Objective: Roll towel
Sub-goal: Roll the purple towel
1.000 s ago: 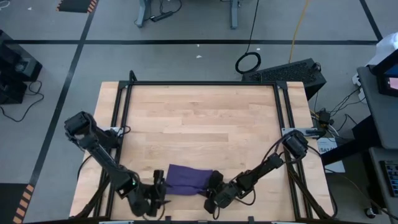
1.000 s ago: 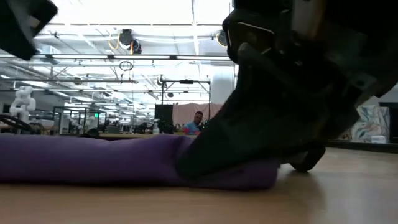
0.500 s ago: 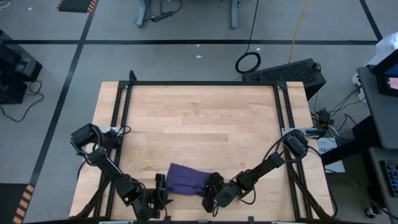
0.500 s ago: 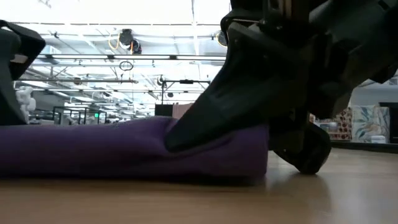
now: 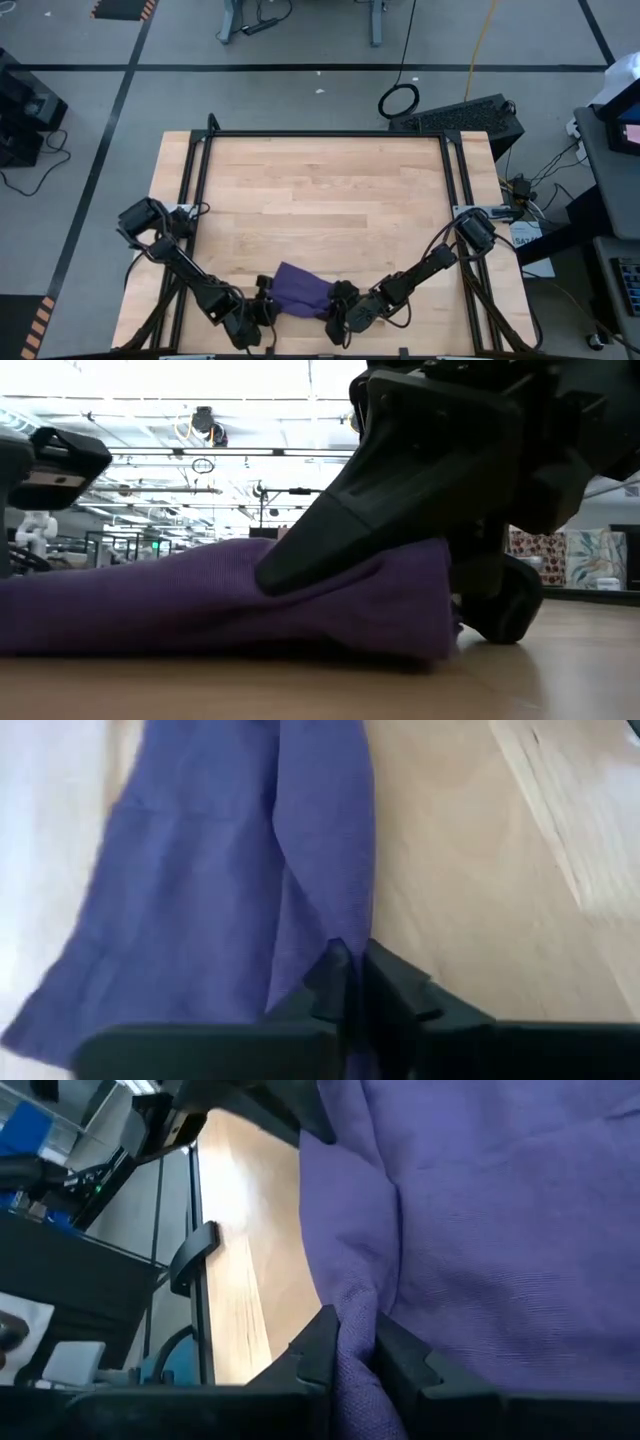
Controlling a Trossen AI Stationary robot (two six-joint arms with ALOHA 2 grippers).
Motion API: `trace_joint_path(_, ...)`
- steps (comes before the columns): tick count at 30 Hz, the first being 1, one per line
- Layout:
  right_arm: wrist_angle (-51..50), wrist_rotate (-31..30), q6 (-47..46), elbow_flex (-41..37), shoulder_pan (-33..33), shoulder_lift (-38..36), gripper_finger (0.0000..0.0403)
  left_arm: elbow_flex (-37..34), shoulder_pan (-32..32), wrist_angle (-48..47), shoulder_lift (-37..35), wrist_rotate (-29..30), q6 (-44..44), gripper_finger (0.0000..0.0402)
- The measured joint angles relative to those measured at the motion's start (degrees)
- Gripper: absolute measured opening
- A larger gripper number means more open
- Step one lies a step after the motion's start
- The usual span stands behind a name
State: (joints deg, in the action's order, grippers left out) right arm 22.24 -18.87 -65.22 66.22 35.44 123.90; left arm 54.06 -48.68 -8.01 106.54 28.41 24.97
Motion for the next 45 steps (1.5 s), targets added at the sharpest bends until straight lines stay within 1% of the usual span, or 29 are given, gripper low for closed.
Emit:
trace_joint_path(2,-0.1,0.2,1.7,0.0,0.1,0.0,0.0034,0.0,0.6,0.0,0.0,-2.2,-0.9,0.0012)
trace_joint_path(6,-0.4,0.5,10.0,0.0,0.4,0.1,0.0050,0.0,2.5,0.3,-0.4,-7.5,-1.5,0.0015)
trace_joint_path(10,-2.0,0.9,15.5,-0.1,0.6,-0.4,0.0093,0.0,5.1,-0.5,-2.3,-15.1,-1.6,0.0016)
trace_joint_path(15,-6.9,0.0,21.5,-0.2,1.3,-3.4,0.0149,0.0,8.9,-1.8,-6.2,-25.4,-0.6,0.0010)
trace_joint_path(18,-8.9,-3.8,25.9,-0.2,3.1,-4.4,0.0167,0.0,11.7,-2.3,-7.6,-29.9,-0.2,0.0009)
trace_joint_path(22,-9.7,-13.2,33.1,-0.2,6.4,-4.5,0.0181,0.0,15.5,-2.5,-7.8,-34.5,1.6,0.0008)
trace_joint_path(27,-9.4,-25.3,39.7,-0.2,10.8,-4.5,0.0193,-0.1,17.6,-4.4,-7.4,-38.1,1.7,0.0008)
trace_joint_path(30,-8.4,-28.8,42.9,-0.2,12.6,-4.4,0.0201,-0.1,18.2,-4.1,-7.4,-39.9,2.2,0.0007)
trace_joint_path(32,-4.6,-29.3,46.9,-0.1,13.1,-3.4,0.0207,-0.1,18.6,-4.0,-7.4,-41.2,2.2,0.0007)
trace_joint_path(35,4.0,-29.0,53.6,-0.1,12.9,-0.2,0.0217,-0.1,19.7,-3.7,-7.4,-42.4,3.2,0.0007)
trace_joint_path(37,7.6,-29.4,55.8,-0.1,12.5,1.7,0.0223,-0.1,20.7,-3.3,-7.4,-42.7,3.2,0.0007)
trace_joint_path(40,9.8,-32.1,57.3,-0.1,12.1,2.9,0.0226,-0.1,21.9,-3.2,-7.4,-43.0,4.1,0.0006)
trace_joint_path(45,9.9,-32.3,59.0,0.0,11.7,2.9,0.0219,-0.1,23.5,-3.3,-7.3,-43.2,4.7,0.0006)
